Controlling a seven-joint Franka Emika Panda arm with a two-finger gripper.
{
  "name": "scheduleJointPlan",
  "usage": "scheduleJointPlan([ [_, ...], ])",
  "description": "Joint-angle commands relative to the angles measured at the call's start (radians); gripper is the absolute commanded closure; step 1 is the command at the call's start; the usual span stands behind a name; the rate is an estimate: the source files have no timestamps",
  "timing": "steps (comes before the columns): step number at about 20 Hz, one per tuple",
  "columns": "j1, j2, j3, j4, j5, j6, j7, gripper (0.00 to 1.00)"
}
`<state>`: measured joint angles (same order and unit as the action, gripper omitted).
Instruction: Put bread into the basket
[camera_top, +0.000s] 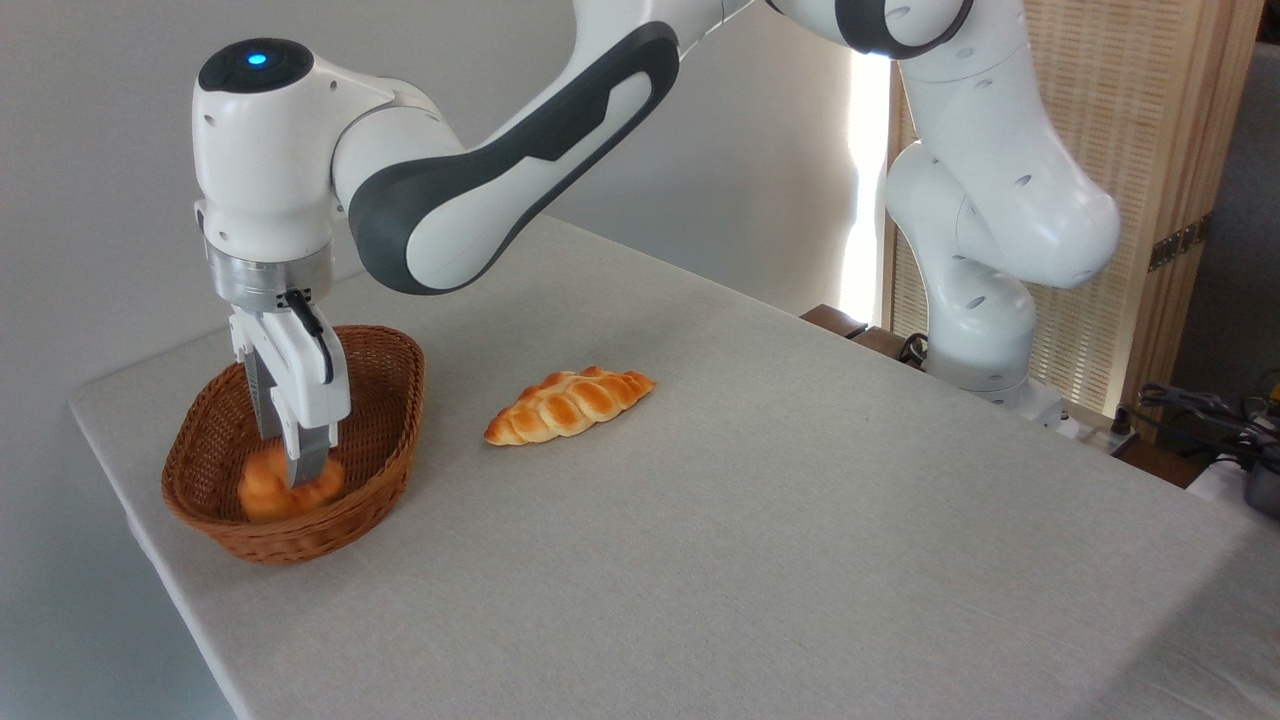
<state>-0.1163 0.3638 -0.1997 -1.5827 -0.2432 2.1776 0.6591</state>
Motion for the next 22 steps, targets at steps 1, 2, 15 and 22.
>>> scheduleJointPlan([
  [1,0.001,0.003,-0.01,0.003,0.013,-0.007,-0.015,0.0],
  [2,0.001,0.003,-0.012,0.001,0.013,-0.009,-0.015,0.0],
  [15,0.009,-0.226,0.15,0.007,0.013,-0.192,-0.003,0.0],
  [22,-0.022,-0.344,0.309,0.018,0.09,-0.456,0.112,0.0],
])
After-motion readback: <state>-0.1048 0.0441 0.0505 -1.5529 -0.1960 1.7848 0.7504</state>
